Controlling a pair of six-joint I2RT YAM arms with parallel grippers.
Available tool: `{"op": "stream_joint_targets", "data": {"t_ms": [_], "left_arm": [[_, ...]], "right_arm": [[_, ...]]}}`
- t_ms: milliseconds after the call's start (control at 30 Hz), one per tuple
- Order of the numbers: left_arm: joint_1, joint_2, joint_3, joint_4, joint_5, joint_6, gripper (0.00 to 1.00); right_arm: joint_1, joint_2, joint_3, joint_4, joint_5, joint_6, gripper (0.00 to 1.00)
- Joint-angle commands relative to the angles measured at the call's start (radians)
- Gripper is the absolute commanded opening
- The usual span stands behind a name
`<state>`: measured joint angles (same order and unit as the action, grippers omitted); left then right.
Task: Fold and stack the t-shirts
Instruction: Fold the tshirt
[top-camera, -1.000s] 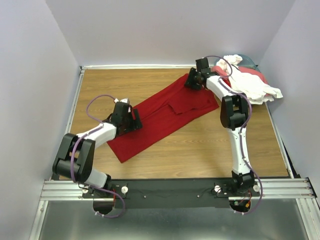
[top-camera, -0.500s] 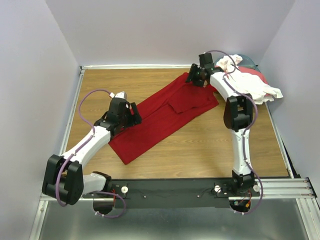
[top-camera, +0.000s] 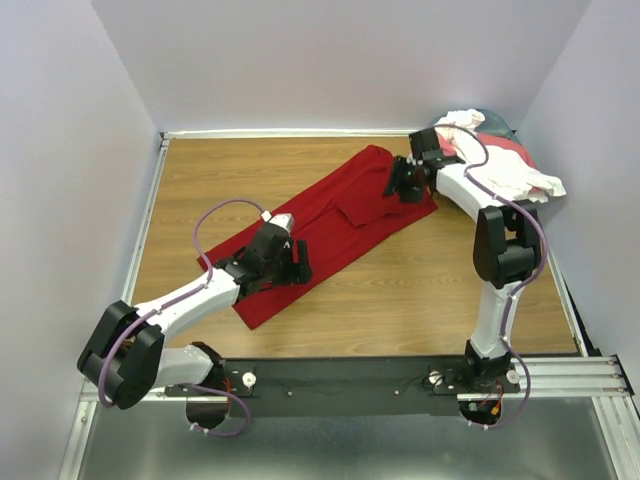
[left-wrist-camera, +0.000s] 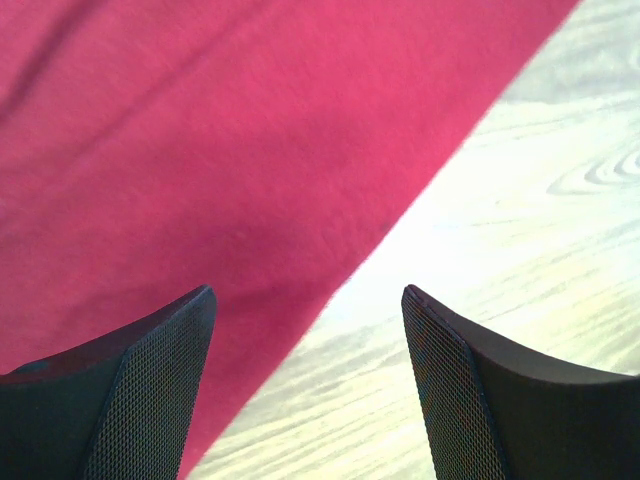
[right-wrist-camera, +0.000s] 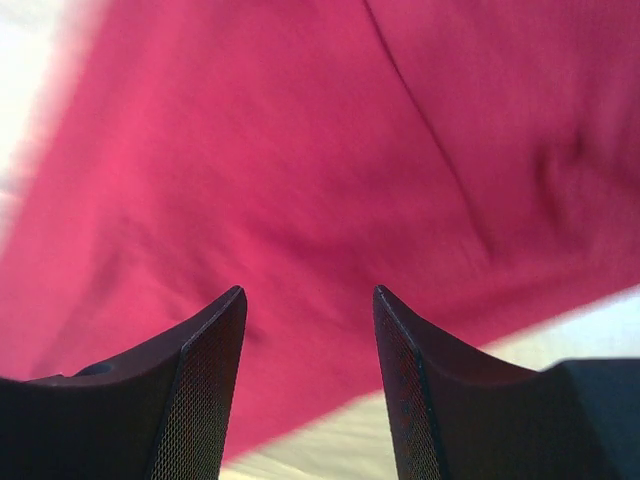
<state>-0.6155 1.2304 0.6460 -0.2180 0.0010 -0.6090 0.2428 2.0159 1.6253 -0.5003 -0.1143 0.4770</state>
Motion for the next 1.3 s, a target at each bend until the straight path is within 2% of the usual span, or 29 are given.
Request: {"op": "stream_joint_targets", "data": {"t_ms": [0, 333, 733, 1033, 1267], "left_arm": [[-0.052, 0.023, -0.048, 0.097, 0.042, -0.040, 0.83], [-0.135, 0.099, -0.085, 0.150, 0.030, -0.100, 0.83], [-0.251, 0.213, -0.092, 0.262, 0.093, -0.208, 0.83], [-0.342, 0.386, 0.055, 0.356, 0.194, -0.264, 0.83], [-0.418, 0.566, 0.240, 0.378, 0.247, -0.281, 0.83]], "right_arm": [[-0.004, 0.015, -0.084, -0.009, 0.018, -0.028, 0.60], [-0.002, 0.110, -0.085, 0.002, 0.051, -0.025, 0.60], [-0.010, 0.250, -0.004, 0.003, 0.087, -0.017, 0.60], [-0.036, 0.339, 0.133, -0.001, 0.094, -0.034, 0.60], [-0.054, 0.414, 0.290, -0.035, 0.087, -0.066, 0.61]]}}
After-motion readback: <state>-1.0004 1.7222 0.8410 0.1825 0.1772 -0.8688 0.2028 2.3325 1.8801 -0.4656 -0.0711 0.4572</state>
